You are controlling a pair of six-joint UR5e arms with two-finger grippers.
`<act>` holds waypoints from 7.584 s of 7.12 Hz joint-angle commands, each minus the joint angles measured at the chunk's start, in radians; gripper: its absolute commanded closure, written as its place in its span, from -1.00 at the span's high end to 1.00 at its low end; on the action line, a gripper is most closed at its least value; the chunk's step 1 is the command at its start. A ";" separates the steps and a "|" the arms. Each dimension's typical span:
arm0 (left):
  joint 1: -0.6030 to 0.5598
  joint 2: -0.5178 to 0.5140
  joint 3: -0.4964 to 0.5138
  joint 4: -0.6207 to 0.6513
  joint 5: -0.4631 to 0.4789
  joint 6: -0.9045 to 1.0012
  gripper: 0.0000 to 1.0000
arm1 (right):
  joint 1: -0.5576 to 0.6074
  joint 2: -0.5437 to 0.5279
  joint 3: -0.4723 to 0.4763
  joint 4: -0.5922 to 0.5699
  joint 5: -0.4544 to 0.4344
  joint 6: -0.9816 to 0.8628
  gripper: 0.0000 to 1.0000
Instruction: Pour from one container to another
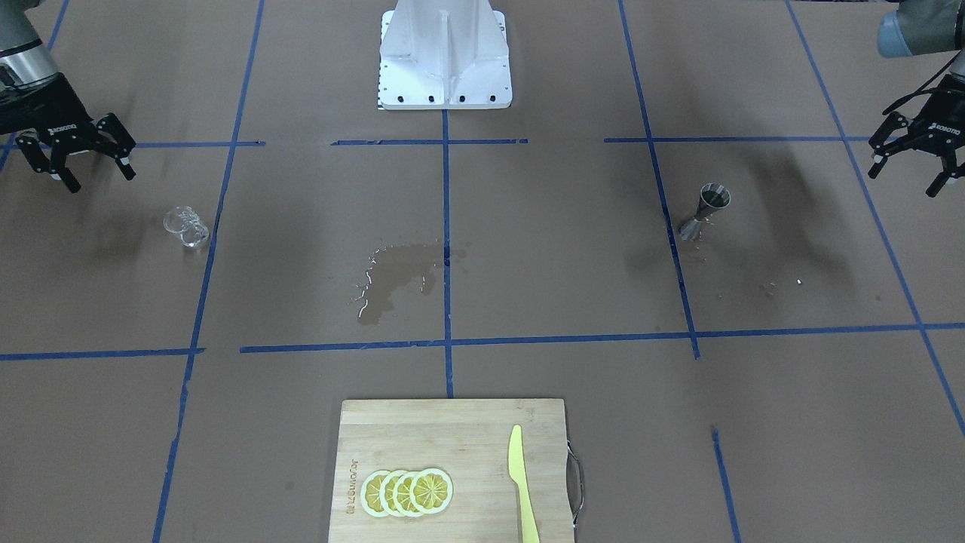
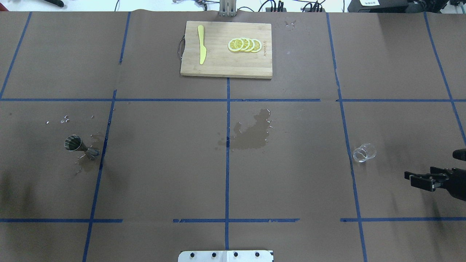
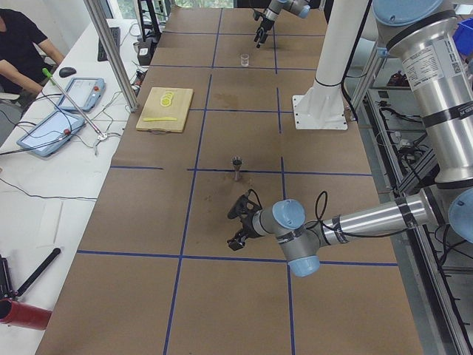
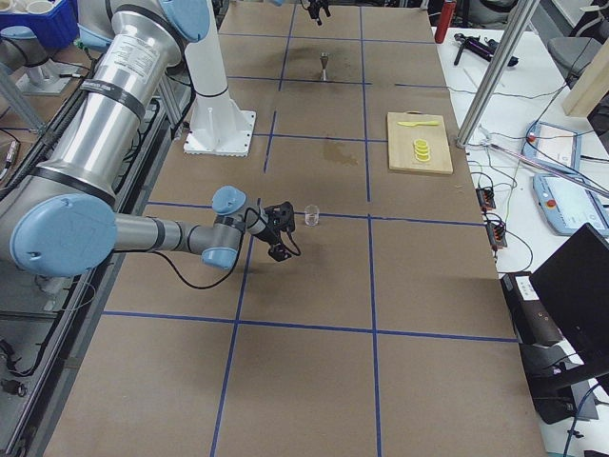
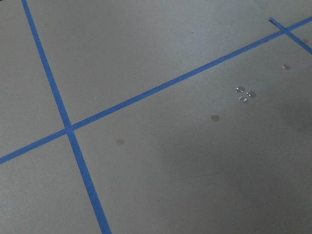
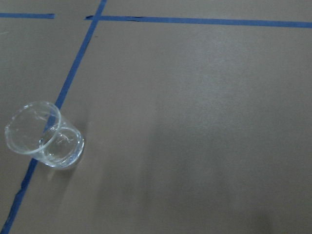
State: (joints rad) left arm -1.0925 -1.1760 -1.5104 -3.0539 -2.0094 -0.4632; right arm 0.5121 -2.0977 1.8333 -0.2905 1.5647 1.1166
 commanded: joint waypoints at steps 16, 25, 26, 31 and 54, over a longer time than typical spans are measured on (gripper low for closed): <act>-0.361 -0.044 -0.241 0.951 -0.402 0.491 1.00 | 0.916 0.377 0.019 -1.214 0.827 -0.927 1.00; -0.346 -0.118 -0.187 1.090 -0.381 0.451 1.00 | 0.936 0.364 -0.091 -1.204 0.843 -0.937 1.00; -0.351 -0.181 -0.255 1.254 -0.374 0.454 1.00 | 0.938 0.366 -0.089 -1.204 0.836 -0.936 1.00; -0.413 -0.143 -0.277 1.270 -0.415 0.457 1.00 | 0.970 0.380 -0.089 -1.211 0.841 -1.000 1.00; -0.434 -0.131 -0.235 1.259 -0.462 0.456 1.00 | 0.962 0.341 -0.020 -1.216 0.778 -1.023 1.00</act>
State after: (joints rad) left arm -1.5261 -1.3073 -1.7461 -1.7935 -2.4714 -0.0077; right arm 1.4729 -1.7555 1.8127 -1.5064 2.3425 0.0936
